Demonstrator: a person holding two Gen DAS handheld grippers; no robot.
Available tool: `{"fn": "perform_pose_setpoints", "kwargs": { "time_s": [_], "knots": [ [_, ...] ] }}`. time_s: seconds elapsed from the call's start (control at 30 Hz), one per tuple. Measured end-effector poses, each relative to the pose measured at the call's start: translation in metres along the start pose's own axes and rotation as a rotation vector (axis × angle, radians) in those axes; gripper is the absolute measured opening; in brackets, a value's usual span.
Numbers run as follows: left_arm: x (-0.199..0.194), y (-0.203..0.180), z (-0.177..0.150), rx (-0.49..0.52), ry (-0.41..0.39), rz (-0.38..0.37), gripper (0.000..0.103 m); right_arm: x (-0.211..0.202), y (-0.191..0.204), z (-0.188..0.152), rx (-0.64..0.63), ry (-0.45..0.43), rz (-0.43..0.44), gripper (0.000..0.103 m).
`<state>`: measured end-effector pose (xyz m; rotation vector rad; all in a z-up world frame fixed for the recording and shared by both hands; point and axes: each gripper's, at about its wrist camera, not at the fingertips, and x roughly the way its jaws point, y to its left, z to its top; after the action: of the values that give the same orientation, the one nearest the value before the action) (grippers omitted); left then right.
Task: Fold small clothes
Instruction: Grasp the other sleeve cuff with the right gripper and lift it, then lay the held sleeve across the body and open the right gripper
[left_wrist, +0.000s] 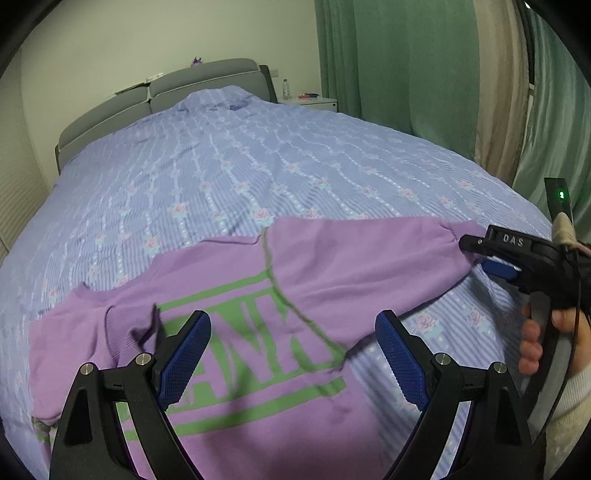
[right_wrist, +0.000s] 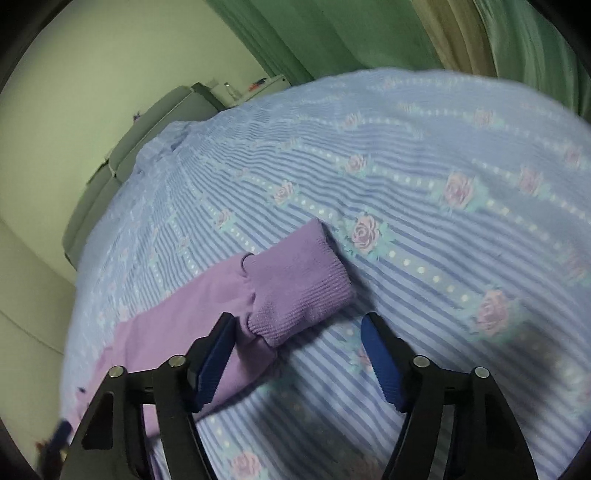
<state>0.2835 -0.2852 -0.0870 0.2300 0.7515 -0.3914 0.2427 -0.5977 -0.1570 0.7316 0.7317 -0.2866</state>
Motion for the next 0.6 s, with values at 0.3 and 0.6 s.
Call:
{"fn": "perform_pose_setpoints", "kwargs": {
  "time_s": [0.3, 0.6],
  "knots": [
    [-0.023, 0.05, -0.032, -0.117, 0.037, 0.033, 0.091, -0.021, 0.042, 0.007, -0.119, -0.096, 0.008, 0.03],
    [-0.076, 0.12, -0.083, -0.211, 0.033, 0.13, 0.091, -0.102, 0.195, -0.005, -0.565, -0.33, 0.021, 0.03]
  ]
}}
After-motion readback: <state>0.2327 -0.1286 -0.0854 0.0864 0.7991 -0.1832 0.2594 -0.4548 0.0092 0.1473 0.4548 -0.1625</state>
